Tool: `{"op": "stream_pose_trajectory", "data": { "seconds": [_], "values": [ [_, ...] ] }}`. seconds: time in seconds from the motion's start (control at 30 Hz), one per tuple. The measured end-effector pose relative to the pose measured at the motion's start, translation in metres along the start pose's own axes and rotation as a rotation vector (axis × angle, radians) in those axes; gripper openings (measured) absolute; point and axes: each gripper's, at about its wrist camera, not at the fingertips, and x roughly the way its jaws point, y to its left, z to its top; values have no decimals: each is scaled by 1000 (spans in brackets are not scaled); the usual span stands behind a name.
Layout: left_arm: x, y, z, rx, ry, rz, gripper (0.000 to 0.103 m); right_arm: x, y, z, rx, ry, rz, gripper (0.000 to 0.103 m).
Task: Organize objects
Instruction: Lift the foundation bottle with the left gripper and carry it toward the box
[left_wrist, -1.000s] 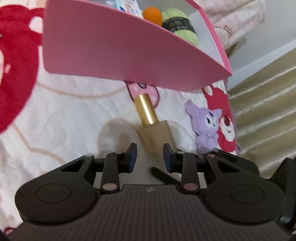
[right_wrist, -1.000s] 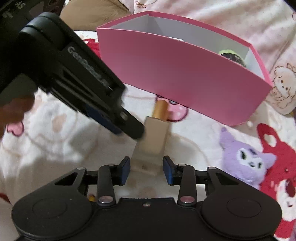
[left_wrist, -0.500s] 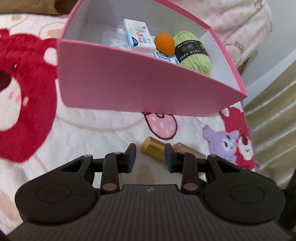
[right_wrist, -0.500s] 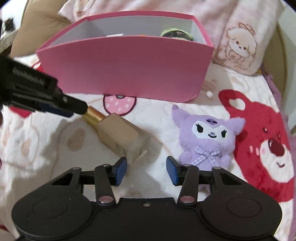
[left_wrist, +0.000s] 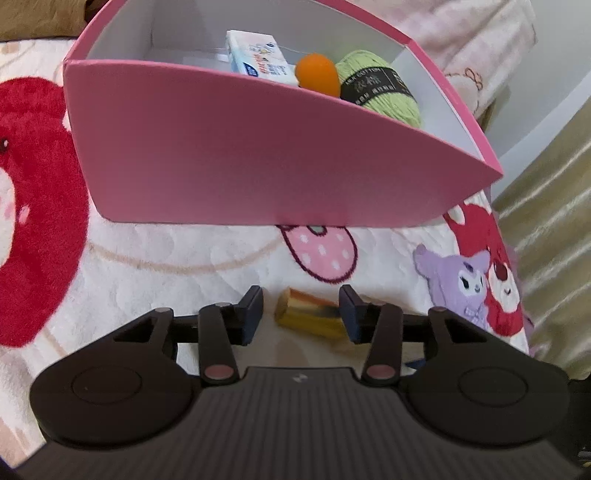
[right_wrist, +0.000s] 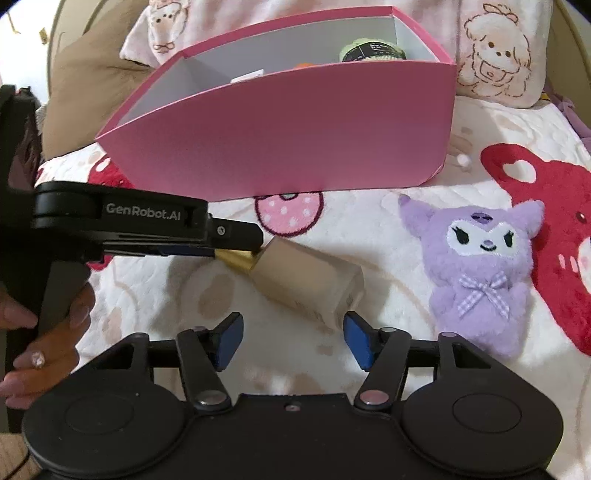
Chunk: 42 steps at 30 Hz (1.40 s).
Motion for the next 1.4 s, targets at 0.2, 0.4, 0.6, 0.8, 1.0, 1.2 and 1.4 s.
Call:
{"op": "stream_pose_trajectory", "data": {
  "seconds": [0.2, 0.4, 0.6, 0.8, 1.0, 1.2, 1.4],
  "values": [
    [4, 8, 5, -67, 76, -69, 41, 12, 8, 12, 24, 12, -51, 78],
    [0, 0, -2, -77, 91, -56, 41, 19, 10, 15, -1, 3, -98, 82],
    [0, 1, -3, -100, 74, -56, 41, 21, 12, 9, -97, -22, -143, 69],
    [-13, -8, -6, -63, 57, -41, 41, 11, 9, 8, -106, -51, -118, 69],
    [-38, -20, -13, 11, 67, -40, 41, -13, 18, -2, -149, -85, -100, 69],
    [-75, -40, -22, 62, 44, -9, 42, -46, 33, -6, -190, -104, -90, 69],
    [-115, -54, -23, 59, 32, -14, 42, -82, 49, 0, -257, -123, -91, 69]
  ]
}}
